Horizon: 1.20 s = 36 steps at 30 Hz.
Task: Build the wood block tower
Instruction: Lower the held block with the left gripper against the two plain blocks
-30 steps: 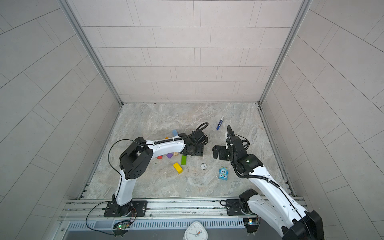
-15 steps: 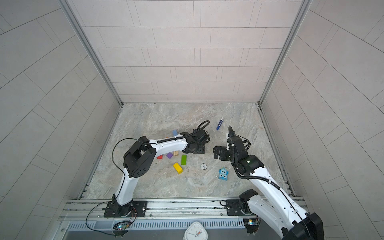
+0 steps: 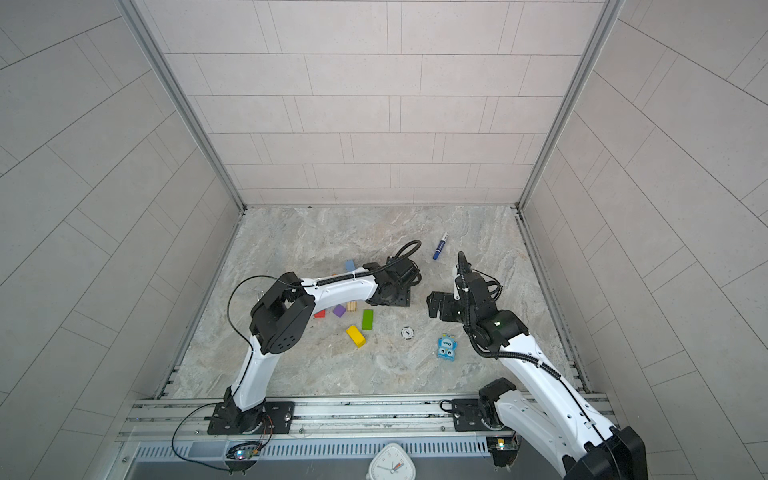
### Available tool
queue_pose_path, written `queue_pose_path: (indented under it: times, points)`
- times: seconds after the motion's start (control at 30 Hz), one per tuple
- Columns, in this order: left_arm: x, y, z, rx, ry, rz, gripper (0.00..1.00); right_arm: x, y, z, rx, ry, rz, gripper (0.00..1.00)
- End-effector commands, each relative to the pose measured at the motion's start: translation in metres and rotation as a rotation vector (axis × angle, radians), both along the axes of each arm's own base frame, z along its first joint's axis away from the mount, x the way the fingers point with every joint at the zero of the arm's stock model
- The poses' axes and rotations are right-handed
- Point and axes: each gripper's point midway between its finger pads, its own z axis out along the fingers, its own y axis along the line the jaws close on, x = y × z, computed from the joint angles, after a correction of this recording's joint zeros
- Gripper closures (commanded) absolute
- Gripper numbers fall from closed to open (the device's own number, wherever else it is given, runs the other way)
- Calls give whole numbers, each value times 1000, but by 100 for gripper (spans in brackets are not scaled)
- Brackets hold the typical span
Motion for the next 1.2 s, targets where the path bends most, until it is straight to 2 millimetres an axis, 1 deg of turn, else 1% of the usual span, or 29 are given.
queue_pose_path:
  times: [0.0,0.27,1.03,1.17]
  points:
    - [-1,4,-10,45,10,3,32,-5,-3,-6,-10,17,0,1]
    - [1,4,-10,48,3,8,32,-4,-3,-6,-6,16,0,1]
    - [4,8,-17,78,5,20,31,-3,-3,-6,-8,18,5,1]
    - [3,9,-17,84,7,21,29,-3,-3,-5,-10,16,5,1]
